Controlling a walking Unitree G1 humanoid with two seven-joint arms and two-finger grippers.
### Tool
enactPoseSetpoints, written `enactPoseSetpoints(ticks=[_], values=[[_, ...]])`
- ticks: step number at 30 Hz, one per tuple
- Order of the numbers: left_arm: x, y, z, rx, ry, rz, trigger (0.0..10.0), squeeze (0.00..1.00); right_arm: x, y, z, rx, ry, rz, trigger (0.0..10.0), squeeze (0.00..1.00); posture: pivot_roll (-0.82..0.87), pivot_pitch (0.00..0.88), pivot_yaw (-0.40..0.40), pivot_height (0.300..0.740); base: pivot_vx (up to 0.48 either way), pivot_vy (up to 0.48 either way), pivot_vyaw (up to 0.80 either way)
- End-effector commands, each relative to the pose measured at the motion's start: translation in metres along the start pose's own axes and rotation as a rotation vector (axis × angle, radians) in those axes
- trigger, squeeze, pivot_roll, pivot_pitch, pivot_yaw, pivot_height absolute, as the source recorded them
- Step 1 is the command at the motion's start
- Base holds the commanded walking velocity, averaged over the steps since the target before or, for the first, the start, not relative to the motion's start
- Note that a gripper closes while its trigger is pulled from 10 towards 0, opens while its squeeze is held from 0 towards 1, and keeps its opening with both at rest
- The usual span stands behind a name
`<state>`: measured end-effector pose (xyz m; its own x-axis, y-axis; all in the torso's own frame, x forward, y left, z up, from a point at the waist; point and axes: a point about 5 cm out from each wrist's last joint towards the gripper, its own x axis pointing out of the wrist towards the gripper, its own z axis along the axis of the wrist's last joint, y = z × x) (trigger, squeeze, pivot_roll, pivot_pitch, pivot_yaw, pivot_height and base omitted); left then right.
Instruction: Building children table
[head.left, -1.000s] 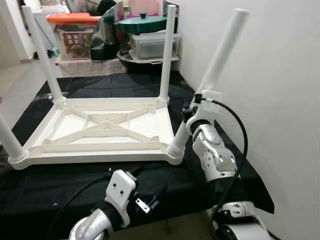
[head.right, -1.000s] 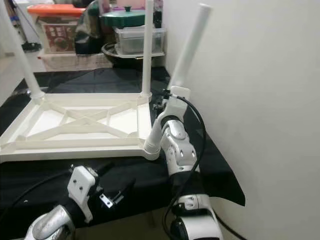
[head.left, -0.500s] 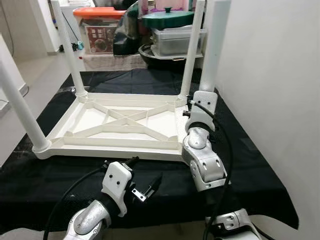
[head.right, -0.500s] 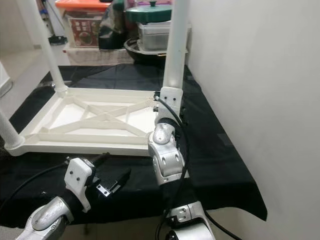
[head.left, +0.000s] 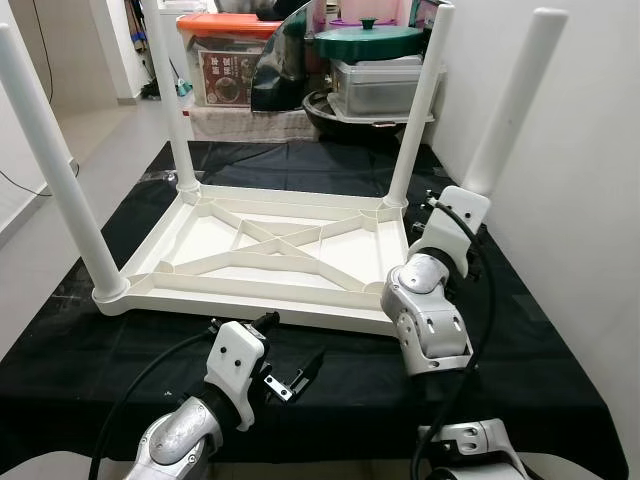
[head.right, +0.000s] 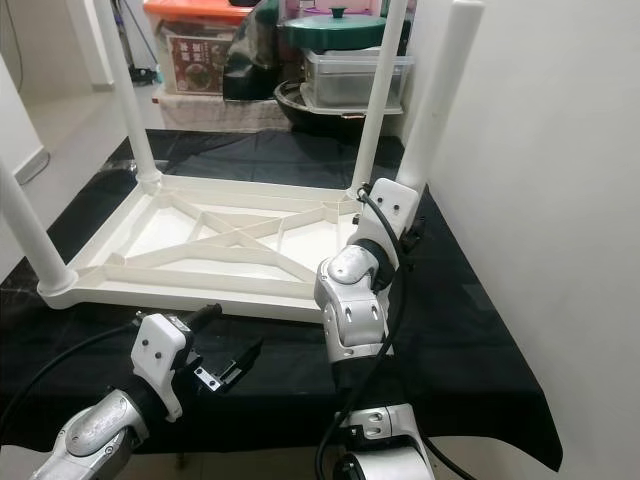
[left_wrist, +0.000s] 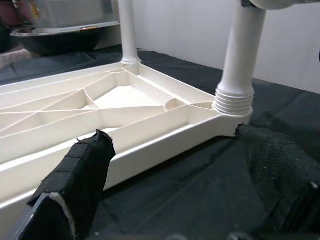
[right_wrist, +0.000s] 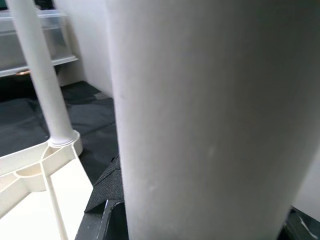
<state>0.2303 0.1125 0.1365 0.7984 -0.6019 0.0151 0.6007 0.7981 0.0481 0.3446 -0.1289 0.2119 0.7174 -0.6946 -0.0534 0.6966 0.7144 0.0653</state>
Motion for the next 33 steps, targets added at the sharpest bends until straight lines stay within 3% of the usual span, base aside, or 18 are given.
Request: enactPoseSetpoints(ticks=[1,11,13,15,17,18,20,22,25,33], values=[[0.001,0.002,-0.002,0.016,0.006,0.004,10.0,0.00,-0.034,0.014,-0.058,-0.077,0.364,-0.017,10.0,0.00,0.05,0.041,-0.038,0.740,0.000,0.000,0.00],[0.004,0.001,0.000,0.018,-0.001,-0.004,10.0,0.00,-0.032,0.017,-0.049,-0.036,0.321,0.002,10.0,0.00,0.05,0.040,-0.038,0.740,0.000,0.000,0.00],[0.005,-0.001,-0.001,0.018,0.001,-0.014,10.0,0.00,-0.029,0.024,-0.026,0.042,0.204,0.108,10.0,0.00,0.05,0.037,-0.037,0.740,0.000,0.000,0.00],[0.005,-0.001,-0.001,0.018,0.001,-0.016,10.0,0.00,-0.029,0.024,-0.019,0.061,0.171,0.123,10.0,0.00,0.05,0.037,-0.037,0.740,0.000,0.000,0.00],[0.005,-0.001,-0.002,0.020,0.003,-0.019,10.0,0.00,-0.025,0.021,0.015,0.134,0.035,0.161,10.0,0.00,0.05,0.031,-0.032,0.740,0.000,0.000,0.00],[0.005,-0.001,-0.002,0.020,0.003,-0.019,10.0,0.00,-0.025,0.021,0.015,0.134,0.035,0.161,10.0,0.00,0.05,0.031,-0.032,0.740,0.000,0.000,0.00],[0.006,-0.001,-0.002,0.020,0.003,-0.023,10.0,0.00,-0.021,0.016,0.053,0.193,-0.129,0.173,10.0,0.00,0.04,0.027,-0.029,0.740,0.000,0.000,0.00],[0.006,-0.001,-0.003,0.019,0.004,-0.024,10.0,0.00,-0.019,0.014,0.066,0.211,-0.180,0.169,10.0,0.00,0.04,0.026,-0.028,0.740,0.000,0.000,0.00],[0.007,-0.002,-0.003,0.018,0.005,-0.028,10.0,0.00,-0.015,0.010,0.084,0.237,-0.252,0.163,10.0,0.00,0.04,0.020,-0.026,0.740,0.000,0.000,0.00],[0.007,-0.004,-0.004,0.019,0.003,-0.036,10.0,0.00,-0.009,0.008,0.092,0.257,-0.259,0.170,10.0,0.00,0.04,0.015,-0.025,0.740,0.000,0.000,0.00]])
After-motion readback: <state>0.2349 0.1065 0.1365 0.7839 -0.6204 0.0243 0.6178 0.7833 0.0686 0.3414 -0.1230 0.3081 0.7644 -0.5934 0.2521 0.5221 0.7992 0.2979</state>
